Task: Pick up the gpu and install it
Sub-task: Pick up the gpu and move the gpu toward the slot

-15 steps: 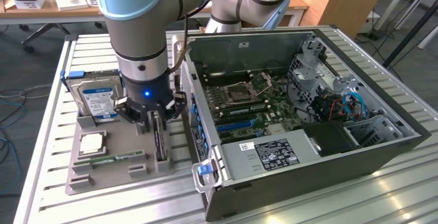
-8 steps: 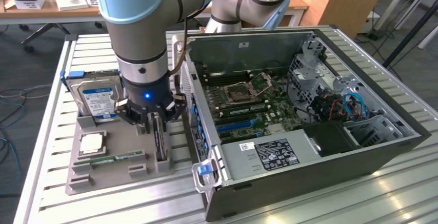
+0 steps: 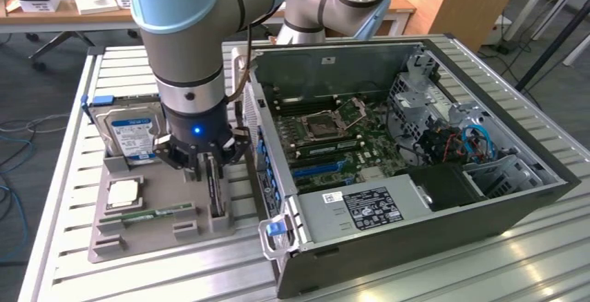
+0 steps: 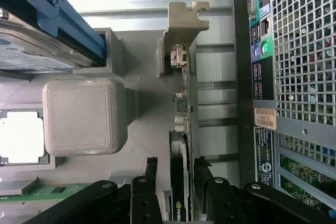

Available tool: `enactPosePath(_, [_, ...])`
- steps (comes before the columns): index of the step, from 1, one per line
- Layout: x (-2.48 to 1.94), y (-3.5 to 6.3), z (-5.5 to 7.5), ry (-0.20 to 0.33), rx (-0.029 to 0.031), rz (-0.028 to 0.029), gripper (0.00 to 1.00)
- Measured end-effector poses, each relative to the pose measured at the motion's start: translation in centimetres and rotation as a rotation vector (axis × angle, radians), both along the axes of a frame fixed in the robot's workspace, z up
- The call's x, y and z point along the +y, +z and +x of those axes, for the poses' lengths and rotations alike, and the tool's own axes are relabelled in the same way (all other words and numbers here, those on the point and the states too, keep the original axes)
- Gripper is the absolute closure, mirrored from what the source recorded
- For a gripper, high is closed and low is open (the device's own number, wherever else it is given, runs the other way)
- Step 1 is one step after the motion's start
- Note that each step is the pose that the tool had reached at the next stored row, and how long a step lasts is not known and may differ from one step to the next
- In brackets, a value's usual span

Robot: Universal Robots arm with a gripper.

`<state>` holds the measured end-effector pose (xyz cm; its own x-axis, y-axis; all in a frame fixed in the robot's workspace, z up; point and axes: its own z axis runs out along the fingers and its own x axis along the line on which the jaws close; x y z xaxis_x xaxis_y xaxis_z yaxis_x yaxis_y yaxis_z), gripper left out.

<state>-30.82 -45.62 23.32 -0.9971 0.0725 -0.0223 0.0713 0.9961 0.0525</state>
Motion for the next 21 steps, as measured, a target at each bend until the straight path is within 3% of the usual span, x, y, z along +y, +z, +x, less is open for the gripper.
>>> enactPosePath(21, [-0.29, -0.24, 0.13, 0.000, 0.0000, 0.0003, 0.59])
